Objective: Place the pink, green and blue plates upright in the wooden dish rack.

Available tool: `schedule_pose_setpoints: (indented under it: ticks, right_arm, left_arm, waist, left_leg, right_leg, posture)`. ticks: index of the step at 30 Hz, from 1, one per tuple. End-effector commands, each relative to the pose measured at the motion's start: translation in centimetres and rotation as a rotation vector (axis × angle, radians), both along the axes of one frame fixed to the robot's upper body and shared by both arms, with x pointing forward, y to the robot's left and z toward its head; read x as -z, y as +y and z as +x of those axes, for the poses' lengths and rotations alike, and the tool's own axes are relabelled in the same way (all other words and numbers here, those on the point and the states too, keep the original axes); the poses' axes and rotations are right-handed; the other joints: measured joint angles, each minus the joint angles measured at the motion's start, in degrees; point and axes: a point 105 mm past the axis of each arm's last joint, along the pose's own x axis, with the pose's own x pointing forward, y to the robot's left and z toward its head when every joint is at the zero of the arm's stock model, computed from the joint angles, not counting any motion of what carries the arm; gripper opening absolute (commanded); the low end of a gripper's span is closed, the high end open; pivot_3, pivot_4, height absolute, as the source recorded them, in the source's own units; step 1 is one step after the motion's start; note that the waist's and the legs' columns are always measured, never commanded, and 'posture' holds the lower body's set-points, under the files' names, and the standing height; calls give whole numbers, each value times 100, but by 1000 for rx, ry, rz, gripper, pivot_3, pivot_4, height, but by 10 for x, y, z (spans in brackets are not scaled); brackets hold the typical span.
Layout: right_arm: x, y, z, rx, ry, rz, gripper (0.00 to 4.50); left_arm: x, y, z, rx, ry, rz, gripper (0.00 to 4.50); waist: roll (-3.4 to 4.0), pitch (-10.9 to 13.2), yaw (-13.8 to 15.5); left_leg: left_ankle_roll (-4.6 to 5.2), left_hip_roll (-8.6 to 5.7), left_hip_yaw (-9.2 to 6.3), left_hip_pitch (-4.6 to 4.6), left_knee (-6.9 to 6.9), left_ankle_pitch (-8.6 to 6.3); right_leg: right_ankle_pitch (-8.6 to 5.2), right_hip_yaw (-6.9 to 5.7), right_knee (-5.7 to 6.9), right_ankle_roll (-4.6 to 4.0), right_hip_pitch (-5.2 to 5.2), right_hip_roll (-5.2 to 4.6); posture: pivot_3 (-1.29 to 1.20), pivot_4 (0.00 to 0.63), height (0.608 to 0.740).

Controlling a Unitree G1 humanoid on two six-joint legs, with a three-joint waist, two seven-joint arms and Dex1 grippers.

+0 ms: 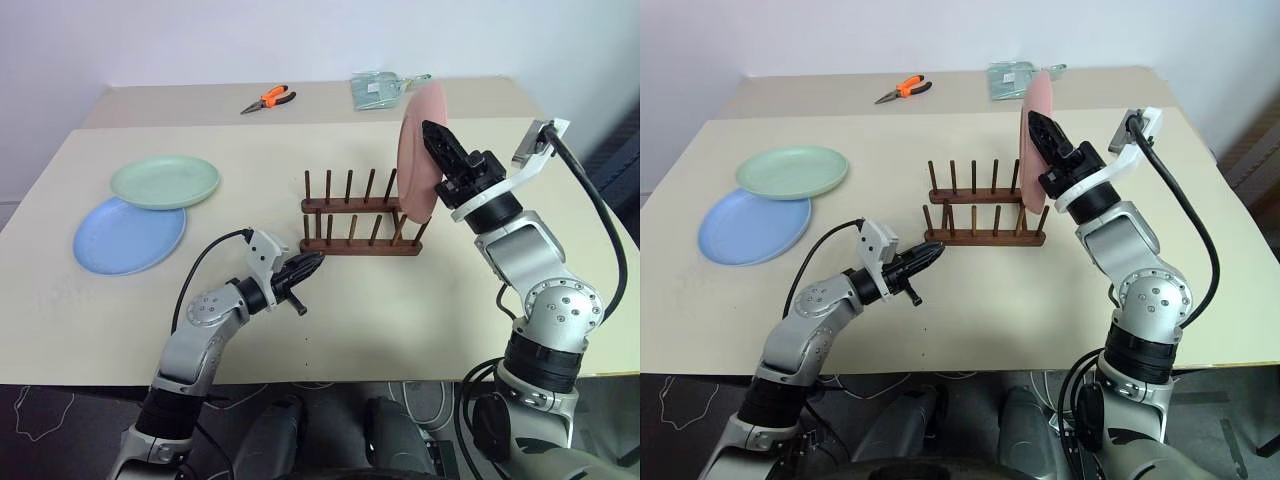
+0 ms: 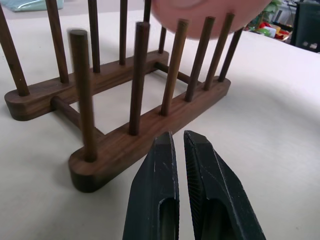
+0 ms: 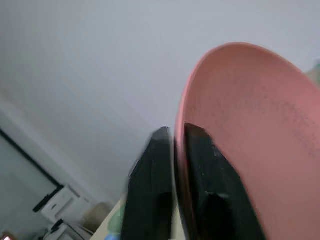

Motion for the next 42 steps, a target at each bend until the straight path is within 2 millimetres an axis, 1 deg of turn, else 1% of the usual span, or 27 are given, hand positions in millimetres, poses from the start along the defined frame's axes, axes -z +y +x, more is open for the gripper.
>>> schedule_pose_setpoints:
  ticks: [1, 2, 3, 5, 6, 7, 8, 9, 12, 14, 16, 17, 18, 19, 21, 23, 25, 27, 30, 33, 35, 37, 38, 39, 40, 41, 42]
  right_arm:
    - [-16, -9, -4, 63, -90, -123, 2467]
    - [-20, -11, -6, 88, -132, -217, 2981]
    - [-24, -12, -10, 116, -189, -360, 2991]
    - [-28, -14, -14, 149, -260, -546, 2991]
    - [-27, -17, -14, 161, -268, -595, 2991]
    - [-27, -19, -14, 164, -273, -617, 2991]
    - [-25, -21, -14, 163, -272, -630, 2991]
    - [-23, -25, -14, 181, -280, -673, 2991]
    - [-22, -34, -11, 265, -334, -826, 2991]
    - [-35, -40, -11, 318, -392, -862, 3561]
    - [-49, -39, -14, 334, -460, -877, 4361]
    - [-54, -35, -16, 336, -504, -915, 4437]
    - [-60, -28, -19, 324, -553, -948, 4437]
    - [-63, -23, -21, 315, -586, -970, 4437]
    - [-66, 2, -27, 243, -680, -1035, 4437]
    - [-51, 36, -34, 101, -764, -1146, 4437]
    - [-33, 62, -37, -9, -803, -1197, 4437]
    - [-17, 79, -40, -91, -824, -1206, 4437]
    - [0, 97, -45, -169, -828, -1168, 4437]
    - [12, 106, -47, -212, -813, -1139, 4437]
    - [20, 110, -47, -224, -805, -1139, 4437]
    - [28, 112, -48, -238, -790, -1130, 4437]
    - [32, 113, -49, -245, -785, -1130, 4500]
    - [35, 114, -50, -251, -780, -1131, 4500]
    - [37, 115, -50, -252, -769, -1125, 4500]
    - [38, 115, -50, -248, -761, -1121, 4500]
    - [39, 114, -50, -243, -757, -1121, 4500]
  left_arm:
    - [-14, 3, -2, 1, -37, -26, 868]
    - [-15, 4, -2, -1, -33, -29, 1214]
    - [-16, 8, 0, -24, -36, -31, 1708]
    - [-17, 13, 2, -52, -40, -32, 2598]
    - [-18, 17, 4, -71, -46, -29, 3217]
    - [-19, 21, 7, -95, -52, -26, 3630]
    - [-19, 24, 10, -116, -57, -25, 4180]
    - [-20, 27, 12, -131, -59, -24, 4422]
    - [-24, 35, 17, -174, -83, -20, 4422]
    - [-32, 49, 25, -256, -103, -48, 4500]
    - [-39, 68, 33, -364, -125, -74, 4500]
    - [-44, 82, 39, -447, -139, -92, 4500]
    - [-49, 100, 45, -554, -152, -118, 4500]
    - [-51, 112, 48, -624, -159, -137, 4500]
    - [-63, 161, 53, -909, -181, -208, 4500]
    - [-70, 205, 50, -1173, -173, -270, 4500]
    - [-64, 230, 49, -1318, -93, -324, 4500]
    - [-59, 239, 53, -1360, -24, -339, 4500]
    - [-57, 239, 62, -1338, 60, -436, 4500]
    - [-49, 239, 72, -1317, 169, -520, 4500]
    - [-44, 238, 80, -1299, 226, -538, 4500]
    - [-46, 233, 89, -1247, 251, -577, 4500]
    - [-46, 232, 93, -1240, 261, -573, 3957]
    - [-45, 231, 96, -1232, 274, -595, 3641]
    - [-44, 231, 98, -1226, 292, -624, 3206]
    - [-43, 232, 100, -1228, 306, -642, 2648]
    - [-42, 233, 101, -1232, 318, -659, 2202]
  waist:
    - [1, 1, 4]
    - [3, 2, 7]
    - [5, 3, 15]
    - [12, 8, 29]
    - [11, 8, 31]
    - [10, 7, 22]
    - [10, 7, 13]
    - [9, 8, 10]
    - [8, 9, 28]
    - [7, 11, 30]
    - [5, 12, 26]
    - [5, 12, 26]
    - [5, 13, 27]
    - [4, 13, 26]
    - [2, 14, 5]
    - [-4, 17, -10]
    - [-15, 18, -3]
    - [-27, 17, 23]
    - [-43, 26, 63]
    - [-87, 47, 64]
    - [-91, 49, 43]
    - [-91, 49, 31]
    - [-91, 49, 19]
    - [-91, 49, 12]
    - [-91, 49, 2]
    - [-91, 49, -9]
    - [-91, 49, -25]
  left_leg:
    - [0, 0, 0, 0, 0, 0]
    - [0, -1, 2, 0, 1, 0]
    - [0, -1, 5, -1, 1, 0]
    - [1, -2, 11, -4, 2, 0]
    - [1, -1, 14, -4, 1, 0]
    - [1, 1, 15, -4, 0, -1]
    - [1, 4, 17, -3, -1, -1]
    - [1, 7, 21, -2, -2, -1]
    - [1, 6, 27, -3, 2, -1]
    - [1, 5, 33, -3, 5, -1]
    - [1, 5, 35, -3, 6, -1]
    - [1, 6, 34, -3, 6, -1]
    - [1, 6, 34, -3, 5, -1]
    - [1, 7, 34, -3, 5, -1]
    - [1, 7, 35, -3, 4, -1]
    - [0, 12, 34, -2, 4, -1]
    - [0, 13, 34, -3, 2, -1]
    - [-1, 9, 34, -3, 5, -1]
    - [-1, -3, 24, -8, 18, 0]
    - [-1, -7, 7, -13, 33, -1]
    - [-1, -8, 6, -13, 38, -2]
    - [-2, -8, 6, -13, 39, -1]
    - [-2, -7, 6, -13, 39, -1]
    - [-3, -6, 7, -12, 38, 0]
    - [-4, -5, 7, -12, 37, 0]
    - [-4, -5, 7, -12, 37, 0]
    - [-5, -4, 7, -12, 37, 1]
  right_leg:
    - [0, 0, 0, 0, 0, 0]
    - [0, 0, -1, 0, 0, -1]
    - [0, 1, -1, 0, 0, -2]
    - [-1, 1, -4, 1, -1, -3]
    - [-1, 1, -4, 2, -3, -3]
    - [-1, 1, -3, 3, -2, -2]
    - [-1, 1, -3, 4, -3, -1]
    - [0, 1, -2, 5, -3, -2]
    - [0, 3, -2, 3, -3, -4]
    - [0, 6, -4, 3, -3, -5]
    - [0, 8, -4, 3, -3, -5]
    - [0, 8, -3, 4, -3, -4]
    - [1, 8, -3, 4, -5, -5]
    - [1, 8, -3, 4, -5, -4]
    - [1, 8, -3, 5, -6, -3]
    - [5, 8, -1, 12, -8, 0]
    - [6, 8, -1, 15, -11, 0]
    - [9, 8, -1, 22, -8, -1]
    - [20, 8, -4, 38, -1, -4]
    - [24, 2, -6, 42, 6, -3]
    - [27, 2, -6, 42, 7, -1]
    - [28, 2, -4, 41, 7, -1]
    - [28, 2, -3, 41, 6, 1]
    - [30, 2, -1, 39, 3, 2]
    - [30, 2, 0, 39, 3, 3]
    - [30, 2, 0, 38, 3, 4]
    - [31, 2, 0, 37, 2, 4]
  posture:
    - [0, 150, 732]
    - [0, 150, 732]
    - [0, 150, 732]
    - [0, 150, 732]
    - [0, 150, 732]
    - [0, 150, 732]
    - [0, 150, 732]
    - [0, 150, 732]
    - [0, 150, 732]
    - [0, 150, 732]
    - [0, 150, 732]
    - [0, 150, 732]
    - [0, 150, 732]
    - [0, 150, 732]
    - [0, 150, 732]
    - [0, 150, 732]
    - [0, 150, 732]
    - [0, 150, 732]
    - [0, 150, 732]
    - [0, 150, 732]
    - [0, 150, 732]
    - [0, 150, 732]
    - [0, 150, 732]
    - [0, 150, 732]
    - [0, 150, 732]
    - [0, 150, 732]
    - [0, 150, 732]
